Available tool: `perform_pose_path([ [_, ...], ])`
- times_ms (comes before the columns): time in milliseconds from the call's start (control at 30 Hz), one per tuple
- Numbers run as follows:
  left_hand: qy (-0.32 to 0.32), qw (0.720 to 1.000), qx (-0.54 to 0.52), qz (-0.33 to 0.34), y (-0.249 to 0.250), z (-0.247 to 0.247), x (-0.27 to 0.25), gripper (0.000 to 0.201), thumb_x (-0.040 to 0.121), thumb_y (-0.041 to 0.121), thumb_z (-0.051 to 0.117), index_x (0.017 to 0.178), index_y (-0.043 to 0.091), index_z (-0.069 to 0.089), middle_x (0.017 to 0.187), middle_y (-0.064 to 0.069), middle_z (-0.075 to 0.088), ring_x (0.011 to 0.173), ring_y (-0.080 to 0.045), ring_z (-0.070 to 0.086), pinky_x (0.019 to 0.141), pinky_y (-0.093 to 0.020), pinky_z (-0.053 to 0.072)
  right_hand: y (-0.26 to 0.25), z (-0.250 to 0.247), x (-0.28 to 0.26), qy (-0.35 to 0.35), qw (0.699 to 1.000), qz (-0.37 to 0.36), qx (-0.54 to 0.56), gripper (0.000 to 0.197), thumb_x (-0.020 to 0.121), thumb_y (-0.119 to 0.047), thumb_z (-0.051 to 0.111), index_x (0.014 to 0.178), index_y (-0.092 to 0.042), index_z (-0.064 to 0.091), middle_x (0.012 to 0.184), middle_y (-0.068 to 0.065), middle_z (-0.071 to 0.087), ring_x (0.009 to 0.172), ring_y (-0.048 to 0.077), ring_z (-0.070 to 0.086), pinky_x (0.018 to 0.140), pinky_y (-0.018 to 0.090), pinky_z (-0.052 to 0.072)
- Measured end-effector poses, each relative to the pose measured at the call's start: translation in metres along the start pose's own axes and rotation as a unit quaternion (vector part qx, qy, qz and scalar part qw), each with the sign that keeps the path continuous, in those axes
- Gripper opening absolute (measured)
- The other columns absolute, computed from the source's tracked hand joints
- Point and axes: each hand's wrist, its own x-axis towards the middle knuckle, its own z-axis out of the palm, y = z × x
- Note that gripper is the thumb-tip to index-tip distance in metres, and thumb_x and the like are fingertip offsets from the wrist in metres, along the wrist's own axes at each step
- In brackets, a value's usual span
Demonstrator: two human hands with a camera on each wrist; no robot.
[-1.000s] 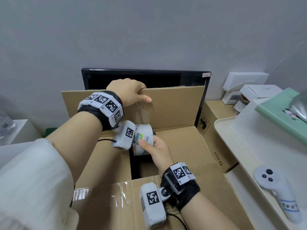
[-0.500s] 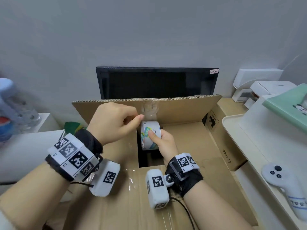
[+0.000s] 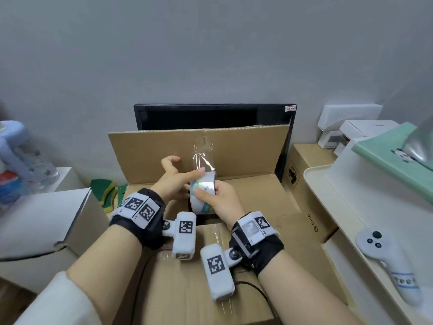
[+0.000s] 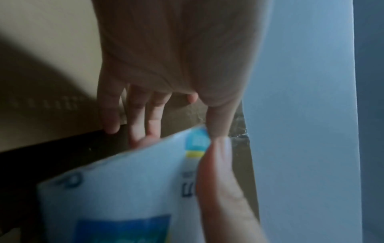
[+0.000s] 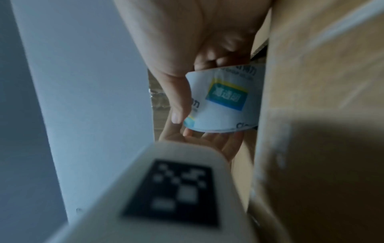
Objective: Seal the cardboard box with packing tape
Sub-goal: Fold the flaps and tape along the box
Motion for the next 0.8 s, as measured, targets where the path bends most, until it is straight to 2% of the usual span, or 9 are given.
perform_pose_path([
  [100,-0.002,1.000,-0.017,-0.024,0.005,0.003,0.000,0.069,0.080,0.015,0.071,0.121,0.024,0.016,0.102,-0.013,0.047,0.073,-0.023,0.055,0.066,-0.035,0.050,0.000,-0.003,-0.001,0.011,0.999,-0.005,-0.049,0.018,0.080,-0.020,0.071,0.086,-0.004,0.067,0.090,0.019,0.071,0.083,0.024,0.064,0.083,0.048,0.051],
  [200,0.004,0.998,-0.052,-0.030,0.008,0.009,0.003,0.069,0.080,0.003,0.068,0.116,0.024,0.013,0.105,-0.012,0.047,0.089,-0.028,0.056,0.083,-0.043,0.051,0.001,-0.009,-0.004,-0.013,0.997,0.011,-0.070,0.026,0.081,-0.020,0.069,0.091,0.003,0.065,0.096,0.024,0.069,0.083,0.026,0.064,0.085,0.051,0.049],
  [300,0.018,0.997,-0.068,-0.023,0.005,0.012,0.006,0.071,0.079,0.000,0.068,0.114,0.024,0.012,0.106,-0.015,0.047,0.100,-0.034,0.055,0.094,-0.047,0.046,-0.007,-0.018,-0.011,-0.058,0.988,0.018,-0.140,0.017,0.083,-0.021,0.066,0.095,-0.008,0.065,0.096,0.014,0.070,0.093,0.027,0.065,0.091,0.048,0.049],
  [367,0.025,0.998,-0.059,-0.013,0.002,0.013,0.009,0.069,0.079,-0.002,0.067,0.115,0.023,0.013,0.107,-0.016,0.054,0.100,-0.032,0.056,0.096,-0.045,0.046,-0.020,-0.037,-0.020,-0.049,0.982,0.020,-0.182,0.023,0.084,-0.022,0.066,0.105,-0.014,0.061,0.096,0.002,0.065,0.095,0.019,0.062,0.092,0.036,0.049],
  [467,0.029,0.998,-0.051,0.003,-0.002,0.012,0.011,0.065,0.081,-0.003,0.063,0.113,0.022,0.013,0.095,-0.008,0.063,0.100,-0.027,0.056,0.101,-0.042,0.041,-0.047,-0.082,-0.044,0.024,0.980,-0.023,-0.198,0.027,0.087,-0.023,0.062,0.113,-0.021,0.058,0.100,-0.011,0.061,0.094,0.004,0.058,0.081,0.015,0.044],
  [567,0.039,0.998,-0.044,0.019,-0.005,0.016,0.013,0.064,0.082,-0.004,0.063,0.112,0.022,0.012,0.094,-0.007,0.064,0.100,-0.025,0.056,0.105,-0.042,0.037,-0.048,-0.128,-0.072,0.152,0.972,-0.056,-0.170,0.014,0.087,-0.016,0.061,0.098,-0.024,0.065,0.096,-0.006,0.067,0.091,0.007,0.060,0.082,0.019,0.046],
  [633,0.050,0.997,-0.046,0.028,-0.007,0.021,0.013,0.063,0.082,-0.004,0.062,0.111,0.022,0.012,0.093,-0.007,0.063,0.096,-0.024,0.056,0.102,-0.041,0.038,-0.032,-0.155,-0.093,0.249,0.959,-0.045,-0.130,0.014,0.088,-0.011,0.059,0.091,-0.024,0.065,0.088,-0.001,0.068,0.078,0.007,0.061,0.075,0.019,0.048],
  [733,0.072,0.995,-0.066,0.037,-0.011,0.028,0.015,0.059,0.083,-0.005,0.060,0.108,0.020,0.012,0.094,-0.005,0.061,0.089,-0.018,0.055,0.091,-0.036,0.042,0.017,-0.193,-0.133,0.358,0.928,0.056,-0.087,0.010,0.090,-0.010,0.056,0.090,-0.015,0.064,0.074,0.003,0.065,0.057,0.005,0.057,0.055,0.015,0.046],
  [800,0.097,0.992,-0.075,0.044,-0.016,0.032,0.017,0.060,0.082,-0.003,0.061,0.107,0.022,0.013,0.093,-0.003,0.061,0.093,-0.020,0.055,0.092,-0.039,0.042,0.069,-0.206,-0.163,0.354,0.914,0.178,-0.088,0.010,0.090,-0.010,0.054,0.089,-0.010,0.064,0.072,0.007,0.064,0.059,0.013,0.055,0.053,0.020,0.043],
])
